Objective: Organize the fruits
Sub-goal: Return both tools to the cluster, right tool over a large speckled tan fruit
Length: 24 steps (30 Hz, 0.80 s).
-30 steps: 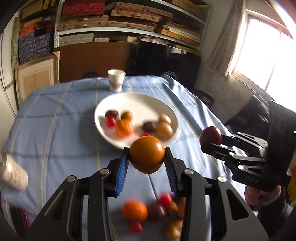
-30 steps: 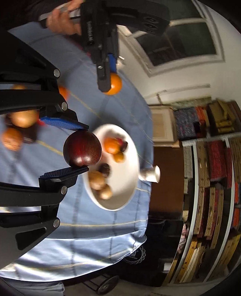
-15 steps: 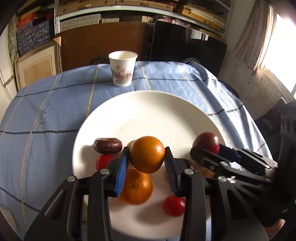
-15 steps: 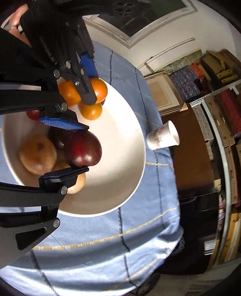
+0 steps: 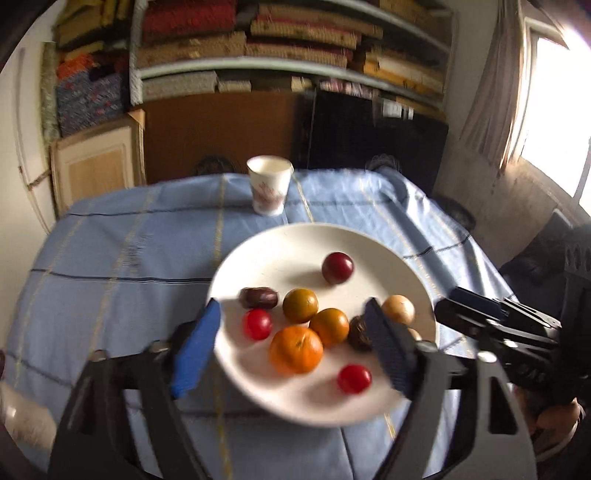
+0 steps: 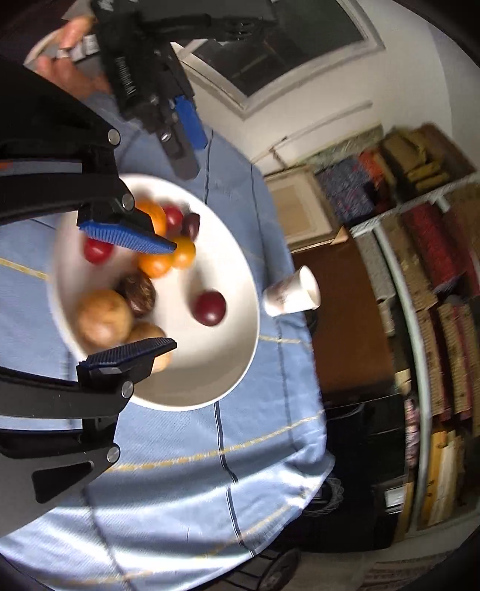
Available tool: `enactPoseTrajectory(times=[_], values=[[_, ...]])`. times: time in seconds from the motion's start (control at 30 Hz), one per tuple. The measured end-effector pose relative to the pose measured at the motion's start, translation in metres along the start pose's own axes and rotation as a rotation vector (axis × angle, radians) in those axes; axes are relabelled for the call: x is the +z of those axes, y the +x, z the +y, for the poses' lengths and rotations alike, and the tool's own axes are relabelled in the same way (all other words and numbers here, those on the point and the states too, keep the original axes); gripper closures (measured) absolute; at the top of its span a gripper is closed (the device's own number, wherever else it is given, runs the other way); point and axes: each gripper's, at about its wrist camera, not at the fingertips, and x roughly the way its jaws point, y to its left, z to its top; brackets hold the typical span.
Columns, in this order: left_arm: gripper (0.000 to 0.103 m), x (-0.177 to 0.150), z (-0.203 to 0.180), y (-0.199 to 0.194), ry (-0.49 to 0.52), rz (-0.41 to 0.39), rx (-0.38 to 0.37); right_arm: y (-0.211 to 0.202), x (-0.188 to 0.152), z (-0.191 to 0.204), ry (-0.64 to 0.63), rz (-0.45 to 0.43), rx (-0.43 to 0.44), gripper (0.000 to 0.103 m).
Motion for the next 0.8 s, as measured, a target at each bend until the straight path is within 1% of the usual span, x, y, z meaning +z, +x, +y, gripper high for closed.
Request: enactPoseTrajectory(times=[0.07,0.1,0.17,0.23,0.3,0.37,0.43,0.5,0.63,0.73,0.8], values=[[0.017,-0.015,0.005,-0.025,-0.017,-0.026,-0.009,-0.025,-0.012,0.004,-0.019,-0.032,0.013,0.048],[0.016,-0.025,0.008,-0.037,-0.03,-0.029,-0.016,-0.04,-0.022,0.006,-0.029,-0.052,0.016,0.047],[0.014,-0.051,0.013,-0.058,-0.055,-0.024,-0.027,-0.058,-0.041,0.01,-0.046,-0.074,0.017,0.046],[0.013,-0.072,0.015,-0.071,-0.061,-0.019,-0.023,-0.071,-0.061,0.012,-0.06,-0.083,0.016,0.046],[0.011,-0.096,0.015,-0.085,-0.045,-0.021,0.002,-0.081,-0.083,0.013,-0.061,-0.075,0.046,0.046],[0.009,-0.118,0.014,-0.097,-0.01,-0.032,0.037,-0.085,-0.099,0.011,-0.038,-0.058,0.083,0.046],[0.008,-0.144,0.015,-0.106,-0.002,-0.036,0.057,-0.089,-0.117,0.011,-0.011,-0.017,0.121,0.046],[0.008,-0.163,0.019,-0.107,-0.026,0.01,0.073,-0.095,-0.127,0.014,-0.017,-0.019,0.14,0.046],[0.008,-0.179,0.028,-0.108,-0.085,0.041,0.042,-0.105,-0.143,0.034,-0.088,-0.003,0.193,0.046],[0.008,-0.182,0.033,-0.111,-0.11,0.038,0.036,-0.106,-0.151,0.054,-0.178,0.005,0.189,0.046],[0.007,-0.182,0.036,-0.113,-0.115,0.023,0.053,-0.104,-0.155,0.063,-0.221,0.018,0.186,0.046]])
